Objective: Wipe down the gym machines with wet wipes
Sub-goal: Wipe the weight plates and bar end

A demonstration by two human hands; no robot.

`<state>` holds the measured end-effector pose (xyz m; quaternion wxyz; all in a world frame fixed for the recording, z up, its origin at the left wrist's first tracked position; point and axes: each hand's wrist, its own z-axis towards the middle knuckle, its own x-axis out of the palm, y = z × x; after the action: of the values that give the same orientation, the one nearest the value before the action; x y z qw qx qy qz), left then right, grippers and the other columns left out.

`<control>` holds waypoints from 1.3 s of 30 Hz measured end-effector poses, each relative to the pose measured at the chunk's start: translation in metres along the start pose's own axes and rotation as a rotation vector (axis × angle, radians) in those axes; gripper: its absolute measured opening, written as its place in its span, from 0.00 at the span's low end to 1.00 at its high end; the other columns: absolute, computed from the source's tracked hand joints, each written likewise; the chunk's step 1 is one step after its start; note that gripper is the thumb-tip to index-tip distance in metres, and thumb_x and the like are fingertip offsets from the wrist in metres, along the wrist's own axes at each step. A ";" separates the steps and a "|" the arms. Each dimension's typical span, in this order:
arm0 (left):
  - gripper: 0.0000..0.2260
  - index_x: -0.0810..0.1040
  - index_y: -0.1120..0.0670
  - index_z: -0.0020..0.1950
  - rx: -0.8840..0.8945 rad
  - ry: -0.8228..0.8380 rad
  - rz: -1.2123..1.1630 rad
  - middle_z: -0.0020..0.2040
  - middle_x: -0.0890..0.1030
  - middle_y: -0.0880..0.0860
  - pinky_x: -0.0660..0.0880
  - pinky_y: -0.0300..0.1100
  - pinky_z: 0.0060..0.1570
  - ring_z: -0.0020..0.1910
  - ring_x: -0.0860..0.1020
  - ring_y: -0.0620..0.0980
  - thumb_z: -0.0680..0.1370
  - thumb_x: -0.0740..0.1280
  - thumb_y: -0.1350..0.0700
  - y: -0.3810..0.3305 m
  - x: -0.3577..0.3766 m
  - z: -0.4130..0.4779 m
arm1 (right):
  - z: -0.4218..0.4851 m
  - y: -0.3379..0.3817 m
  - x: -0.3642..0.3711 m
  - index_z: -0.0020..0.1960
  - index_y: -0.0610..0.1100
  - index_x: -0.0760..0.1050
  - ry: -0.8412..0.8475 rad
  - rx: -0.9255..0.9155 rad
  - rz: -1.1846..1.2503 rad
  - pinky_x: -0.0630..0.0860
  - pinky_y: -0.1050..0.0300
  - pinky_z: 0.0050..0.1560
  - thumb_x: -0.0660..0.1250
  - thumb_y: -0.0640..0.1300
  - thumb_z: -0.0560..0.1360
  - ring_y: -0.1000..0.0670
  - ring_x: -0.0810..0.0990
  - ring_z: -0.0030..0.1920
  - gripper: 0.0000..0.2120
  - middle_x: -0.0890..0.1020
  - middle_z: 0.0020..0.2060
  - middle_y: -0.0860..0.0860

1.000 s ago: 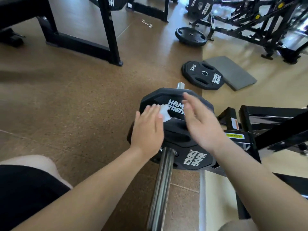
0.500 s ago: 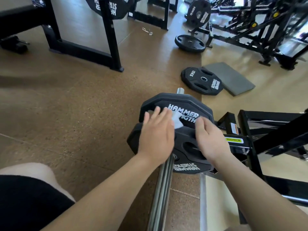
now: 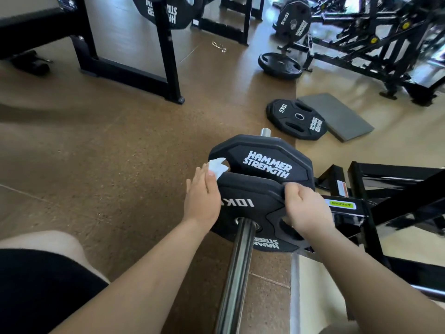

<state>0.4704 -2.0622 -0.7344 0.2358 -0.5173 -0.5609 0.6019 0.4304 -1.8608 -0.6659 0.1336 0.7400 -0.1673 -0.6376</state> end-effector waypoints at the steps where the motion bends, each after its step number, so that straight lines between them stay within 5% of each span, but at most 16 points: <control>1: 0.23 0.59 0.51 0.83 0.027 -0.007 0.039 0.82 0.59 0.49 0.43 0.46 0.80 0.82 0.50 0.49 0.88 0.46 0.48 -0.002 -0.002 -0.001 | 0.002 -0.006 -0.003 0.45 0.44 0.74 0.044 0.092 0.088 0.72 0.45 0.55 0.48 0.49 0.84 0.38 0.75 0.52 0.19 0.80 0.49 0.43; 4: 0.24 0.59 0.52 0.83 -0.101 -0.007 0.058 0.83 0.58 0.51 0.45 0.51 0.81 0.83 0.50 0.53 0.88 0.45 0.46 0.009 -0.005 0.008 | 0.005 -0.020 -0.010 0.62 0.43 0.74 0.053 0.201 0.137 0.73 0.42 0.63 0.52 0.48 0.83 0.38 0.75 0.58 0.16 0.79 0.61 0.41; 7: 0.27 0.66 0.50 0.80 -0.311 -0.015 -0.094 0.81 0.63 0.55 0.56 0.61 0.79 0.80 0.59 0.59 0.84 0.46 0.42 0.011 -0.003 0.018 | 0.001 -0.007 -0.022 0.77 0.50 0.65 -0.244 -0.084 0.072 0.73 0.47 0.65 0.58 0.42 0.82 0.44 0.74 0.67 0.23 0.76 0.69 0.50; 10: 0.23 0.64 0.49 0.81 -0.065 -0.029 -0.004 0.83 0.60 0.52 0.47 0.55 0.81 0.83 0.52 0.55 0.87 0.45 0.47 -0.015 0.011 0.007 | -0.009 0.027 -0.017 0.79 0.53 0.66 -0.173 -0.365 0.331 0.68 0.52 0.74 0.58 0.49 0.86 0.54 0.73 0.72 0.22 0.76 0.71 0.55; 12: 0.25 0.65 0.53 0.80 0.239 -0.038 0.141 0.82 0.62 0.51 0.44 0.51 0.81 0.83 0.52 0.52 0.87 0.43 0.49 -0.033 0.019 -0.004 | -0.011 0.036 -0.003 0.81 0.54 0.61 -0.010 -0.415 0.199 0.66 0.57 0.72 0.54 0.53 0.86 0.54 0.70 0.74 0.23 0.72 0.75 0.56; 15: 0.23 0.64 0.56 0.81 0.385 0.032 0.259 0.82 0.62 0.52 0.45 0.45 0.81 0.82 0.54 0.48 0.88 0.47 0.50 -0.032 0.020 -0.004 | -0.010 0.028 0.004 0.82 0.55 0.60 0.028 -0.338 0.112 0.62 0.61 0.67 0.49 0.58 0.86 0.53 0.67 0.76 0.25 0.69 0.77 0.57; 19: 0.23 0.61 0.54 0.82 0.214 -0.012 0.148 0.82 0.61 0.50 0.40 0.36 0.76 0.76 0.50 0.37 0.88 0.46 0.49 -0.015 0.003 -0.005 | -0.016 0.013 -0.002 0.80 0.55 0.64 0.039 -0.338 0.075 0.66 0.56 0.69 0.50 0.57 0.86 0.51 0.71 0.74 0.23 0.73 0.74 0.57; 22: 0.23 0.60 0.55 0.82 0.037 0.001 0.150 0.83 0.59 0.51 0.42 0.45 0.79 0.82 0.50 0.48 0.88 0.46 0.49 -0.008 -0.002 0.004 | -0.018 0.011 -0.007 0.83 0.57 0.57 0.074 -0.265 0.102 0.66 0.56 0.64 0.48 0.56 0.87 0.50 0.71 0.73 0.24 0.72 0.75 0.58; 25: 0.23 0.68 0.53 0.79 -0.224 -0.004 0.025 0.79 0.67 0.56 0.57 0.53 0.77 0.78 0.62 0.60 0.87 0.48 0.47 0.000 -0.006 0.019 | -0.017 0.013 -0.012 0.83 0.61 0.46 0.134 -0.164 0.210 0.65 0.55 0.62 0.49 0.53 0.87 0.50 0.73 0.68 0.27 0.71 0.74 0.61; 30: 0.20 0.73 0.49 0.75 -0.178 -0.113 0.066 0.76 0.71 0.52 0.68 0.54 0.71 0.74 0.70 0.56 0.85 0.59 0.47 -0.002 -0.013 0.023 | -0.016 0.023 -0.007 0.80 0.61 0.62 0.031 -0.297 0.201 0.71 0.49 0.71 0.55 0.45 0.81 0.52 0.75 0.70 0.28 0.74 0.73 0.59; 33: 0.14 0.80 0.48 0.68 -0.112 -0.230 0.148 0.66 0.80 0.50 0.74 0.47 0.54 0.61 0.78 0.54 0.84 0.63 0.50 -0.013 -0.016 0.014 | -0.016 0.038 0.002 0.77 0.55 0.69 0.032 -0.475 0.012 0.72 0.48 0.69 0.56 0.52 0.84 0.49 0.75 0.70 0.21 0.78 0.70 0.56; 35: 0.17 0.80 0.47 0.66 -0.109 -0.163 0.180 0.64 0.81 0.51 0.75 0.50 0.58 0.61 0.78 0.56 0.85 0.56 0.45 -0.024 -0.008 0.006 | -0.013 0.042 0.005 0.77 0.54 0.69 0.033 -0.536 -0.162 0.73 0.46 0.65 0.53 0.57 0.86 0.46 0.76 0.68 0.22 0.80 0.68 0.55; 39: 0.25 0.72 0.47 0.76 -0.129 0.021 0.134 0.80 0.67 0.50 0.59 0.57 0.77 0.79 0.62 0.55 0.84 0.51 0.38 -0.035 0.004 0.008 | -0.008 0.041 0.004 0.75 0.57 0.71 0.052 -0.471 -0.172 0.73 0.51 0.62 0.52 0.60 0.85 0.50 0.75 0.68 0.22 0.80 0.67 0.57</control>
<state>0.4509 -2.0529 -0.7050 0.1670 -0.5741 -0.5600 0.5735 0.4356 -1.9000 -0.6517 0.2517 0.7161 0.0529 -0.6488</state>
